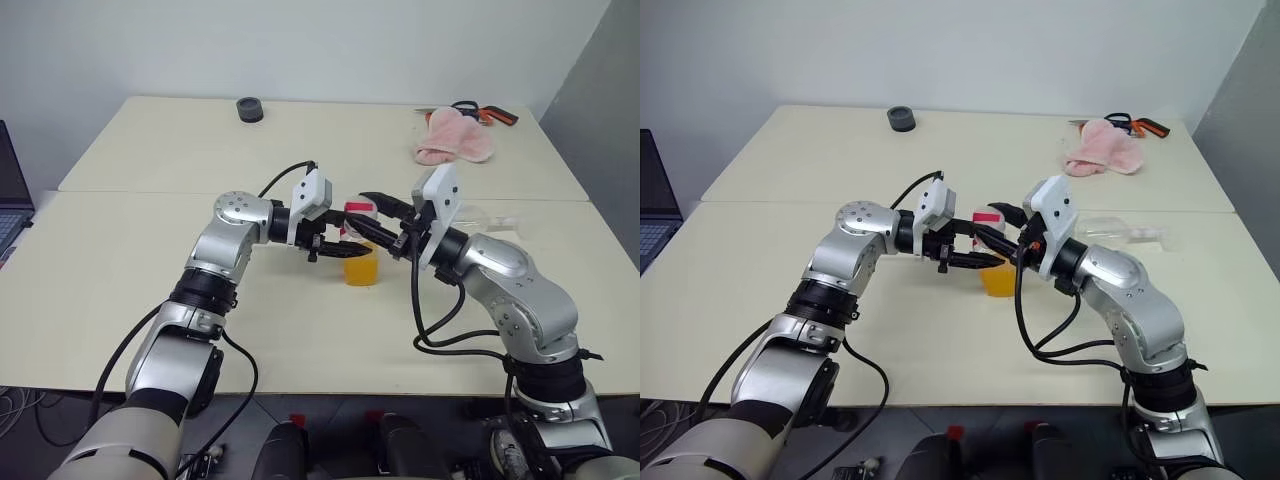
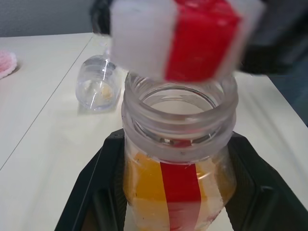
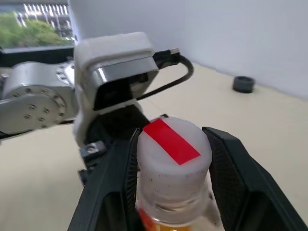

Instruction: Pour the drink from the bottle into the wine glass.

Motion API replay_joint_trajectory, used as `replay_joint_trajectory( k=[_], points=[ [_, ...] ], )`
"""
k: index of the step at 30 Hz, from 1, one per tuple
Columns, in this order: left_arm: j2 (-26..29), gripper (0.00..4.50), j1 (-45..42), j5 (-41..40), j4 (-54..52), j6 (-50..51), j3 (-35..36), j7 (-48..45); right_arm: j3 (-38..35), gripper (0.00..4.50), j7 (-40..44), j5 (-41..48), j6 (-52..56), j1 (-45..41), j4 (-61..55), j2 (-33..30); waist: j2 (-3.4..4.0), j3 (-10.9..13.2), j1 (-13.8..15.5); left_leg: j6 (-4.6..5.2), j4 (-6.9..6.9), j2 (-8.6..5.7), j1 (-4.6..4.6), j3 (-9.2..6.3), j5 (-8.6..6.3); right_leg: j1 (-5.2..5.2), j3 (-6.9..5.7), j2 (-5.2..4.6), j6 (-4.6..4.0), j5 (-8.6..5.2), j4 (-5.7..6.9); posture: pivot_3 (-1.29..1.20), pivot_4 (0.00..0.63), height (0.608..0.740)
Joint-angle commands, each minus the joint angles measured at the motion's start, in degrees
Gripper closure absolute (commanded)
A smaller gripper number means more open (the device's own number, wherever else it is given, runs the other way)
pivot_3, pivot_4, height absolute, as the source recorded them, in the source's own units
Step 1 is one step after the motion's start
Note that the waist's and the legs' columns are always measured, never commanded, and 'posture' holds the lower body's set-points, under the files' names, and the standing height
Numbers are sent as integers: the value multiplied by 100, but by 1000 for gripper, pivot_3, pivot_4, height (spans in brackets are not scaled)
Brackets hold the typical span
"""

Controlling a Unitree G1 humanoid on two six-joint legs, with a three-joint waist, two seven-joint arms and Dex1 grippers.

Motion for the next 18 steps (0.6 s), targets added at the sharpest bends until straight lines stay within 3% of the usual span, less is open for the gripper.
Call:
replay_joint_trajectory(
  k=[1,7,10,14,18],
  points=[
    [50,2326,25,-1,-206,33,58,44,-88,2758,-68,-119,-330,113,-356,-38,0,0,-2,0,-1,0,0,0,0,0,0,0,0,0,0,0,150,740],
    [83,2326,60,-10,-250,52,90,62,-798,2759,48,458,178,717,-921,-546,0,0,10,0,0,-1,-3,1,0,0,1,-2,0,0,-3,0,150,740],
    [97,2326,84,-20,-277,67,103,77,-1273,2759,199,577,464,1554,-1027,-1086,-1,0,17,0,-2,-1,-1,-1,0,1,-1,-2,0,0,-3,0,150,740],
    [91,2326,102,-32,-281,74,93,99,-1550,2759,-27,-98,-88,2790,-200,-1319,-2,-1,26,0,-3,-1,1,3,0,7,2,-2,0,0,-7,0,150,740],
    [87,2326,93,-42,-288,89,82,113,-1391,2759,-319,-796,-964,3191,575,-1190,0,-1,-15,1,-3,0,16,17,0,9,14,0,1,-1,2,0,150,740]
  ],
)
